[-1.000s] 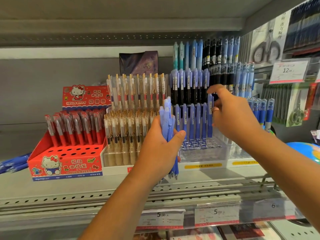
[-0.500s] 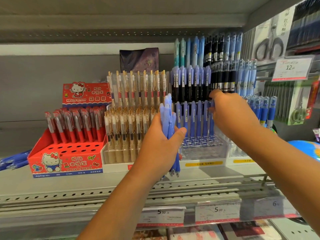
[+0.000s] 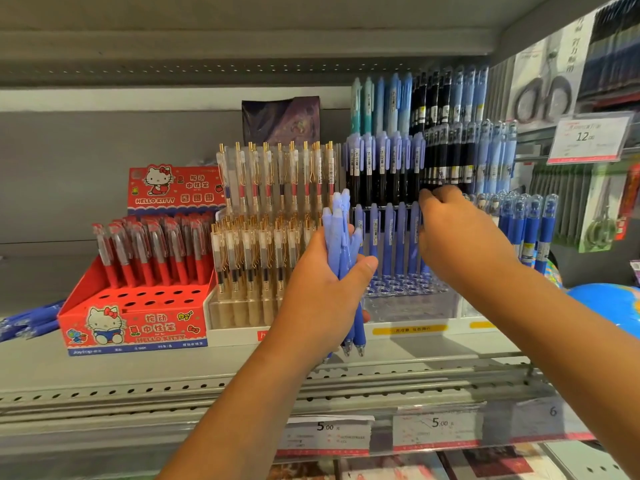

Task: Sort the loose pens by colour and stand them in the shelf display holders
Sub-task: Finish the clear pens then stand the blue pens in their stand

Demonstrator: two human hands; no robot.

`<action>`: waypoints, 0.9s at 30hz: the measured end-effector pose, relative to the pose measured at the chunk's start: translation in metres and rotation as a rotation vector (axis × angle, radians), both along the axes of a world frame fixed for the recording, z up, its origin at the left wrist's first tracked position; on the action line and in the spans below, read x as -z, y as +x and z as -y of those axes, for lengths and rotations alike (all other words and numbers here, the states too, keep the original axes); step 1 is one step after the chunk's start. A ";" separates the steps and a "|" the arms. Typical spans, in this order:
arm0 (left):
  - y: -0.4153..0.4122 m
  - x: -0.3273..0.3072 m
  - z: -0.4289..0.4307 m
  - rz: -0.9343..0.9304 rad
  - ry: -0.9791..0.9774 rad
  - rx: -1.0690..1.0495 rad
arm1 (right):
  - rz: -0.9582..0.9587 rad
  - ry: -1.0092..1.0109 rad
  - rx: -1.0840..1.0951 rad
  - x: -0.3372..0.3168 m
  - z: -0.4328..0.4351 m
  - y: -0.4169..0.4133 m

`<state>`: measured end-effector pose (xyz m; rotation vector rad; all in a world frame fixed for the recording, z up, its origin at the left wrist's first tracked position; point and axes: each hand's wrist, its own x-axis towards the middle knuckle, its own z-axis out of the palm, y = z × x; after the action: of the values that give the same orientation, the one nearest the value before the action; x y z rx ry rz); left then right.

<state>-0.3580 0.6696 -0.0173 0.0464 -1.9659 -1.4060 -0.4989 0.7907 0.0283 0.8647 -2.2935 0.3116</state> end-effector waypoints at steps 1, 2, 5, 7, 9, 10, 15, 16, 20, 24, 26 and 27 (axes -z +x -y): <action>0.000 0.000 0.000 -0.005 0.006 0.007 | 0.018 -0.068 -0.057 -0.001 0.000 0.004; -0.001 0.000 0.000 -0.008 0.013 0.016 | 0.060 -0.152 -0.149 -0.002 0.001 0.009; -0.001 0.000 0.000 -0.023 0.050 0.045 | 0.454 -0.383 -0.544 -0.004 0.002 0.033; -0.002 0.000 0.001 -0.040 0.026 0.036 | 0.771 -0.451 -0.741 -0.003 0.003 0.047; -0.002 0.000 0.002 -0.067 0.009 0.018 | 0.876 -0.450 -0.819 0.000 0.004 0.052; -0.001 0.000 0.002 -0.070 0.017 0.015 | 0.894 -0.453 -0.832 0.002 0.005 0.052; -0.001 -0.001 0.000 -0.030 0.033 0.038 | 1.034 -0.535 -0.850 0.008 0.007 0.044; -0.001 -0.001 0.000 -0.028 0.049 0.048 | 1.056 -0.550 -0.859 0.009 0.007 0.043; -0.004 -0.001 -0.001 -0.056 0.116 0.064 | 1.086 -0.664 -0.921 0.015 0.009 0.039; -0.005 -0.001 0.000 -0.102 0.167 0.015 | 1.058 -0.936 -1.071 0.012 0.011 0.033; -0.005 -0.001 0.000 -0.106 0.170 -0.003 | 1.015 -1.015 -1.093 0.011 0.011 0.030; -0.005 -0.001 0.000 -0.112 0.152 -0.015 | 0.988 -1.037 -1.101 0.010 0.012 0.028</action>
<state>-0.3626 0.6699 -0.0161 0.0504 -1.7627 -1.5132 -0.4709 0.7789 0.0181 1.4070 -1.5648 2.5468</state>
